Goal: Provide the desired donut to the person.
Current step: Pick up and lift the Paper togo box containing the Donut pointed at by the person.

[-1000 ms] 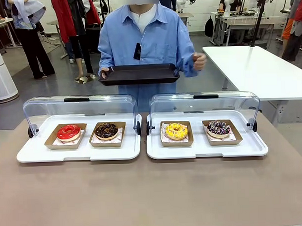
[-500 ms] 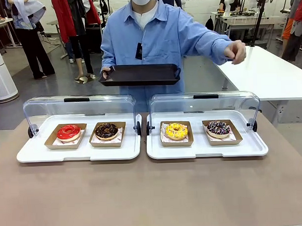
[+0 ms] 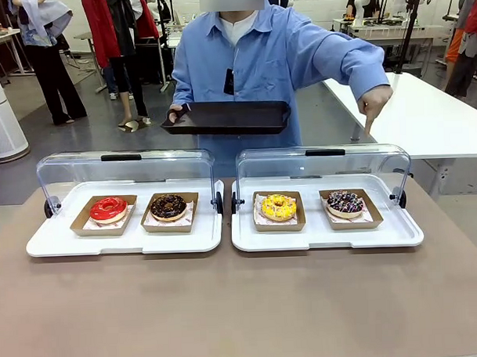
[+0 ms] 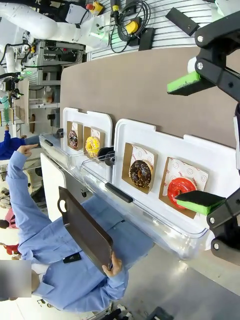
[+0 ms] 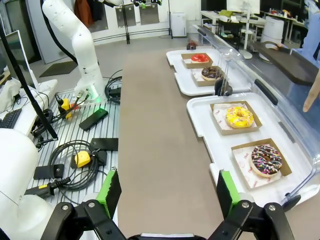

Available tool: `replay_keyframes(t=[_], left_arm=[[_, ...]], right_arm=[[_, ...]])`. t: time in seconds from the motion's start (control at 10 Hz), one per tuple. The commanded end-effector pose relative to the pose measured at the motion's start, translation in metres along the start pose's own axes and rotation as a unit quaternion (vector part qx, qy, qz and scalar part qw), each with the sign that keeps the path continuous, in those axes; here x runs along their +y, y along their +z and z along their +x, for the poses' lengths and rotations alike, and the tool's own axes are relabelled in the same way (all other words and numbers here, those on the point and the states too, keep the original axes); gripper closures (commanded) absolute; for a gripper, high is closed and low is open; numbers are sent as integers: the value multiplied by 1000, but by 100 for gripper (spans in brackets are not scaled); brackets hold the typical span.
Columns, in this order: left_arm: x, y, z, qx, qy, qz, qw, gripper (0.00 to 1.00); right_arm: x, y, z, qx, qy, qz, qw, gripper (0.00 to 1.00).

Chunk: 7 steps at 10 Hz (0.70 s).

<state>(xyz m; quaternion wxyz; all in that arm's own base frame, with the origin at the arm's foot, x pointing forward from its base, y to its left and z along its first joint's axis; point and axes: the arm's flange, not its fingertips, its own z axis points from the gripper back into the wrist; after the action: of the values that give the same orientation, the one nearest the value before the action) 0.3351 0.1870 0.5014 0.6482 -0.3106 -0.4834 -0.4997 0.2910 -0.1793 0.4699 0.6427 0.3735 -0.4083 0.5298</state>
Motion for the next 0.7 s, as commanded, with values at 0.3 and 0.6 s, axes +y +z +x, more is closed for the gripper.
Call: replay_keyframes(t=[0.3, 0.6], left_arm=[[0, 1, 0, -6, -2, 1, 1000, 0], [0, 1, 0, -6, -2, 1, 1000, 0]], right_arm=[[-2, 1, 1, -12, 5, -2, 1000, 0], [-2, 1, 1, -12, 5, -2, 1000, 0]])
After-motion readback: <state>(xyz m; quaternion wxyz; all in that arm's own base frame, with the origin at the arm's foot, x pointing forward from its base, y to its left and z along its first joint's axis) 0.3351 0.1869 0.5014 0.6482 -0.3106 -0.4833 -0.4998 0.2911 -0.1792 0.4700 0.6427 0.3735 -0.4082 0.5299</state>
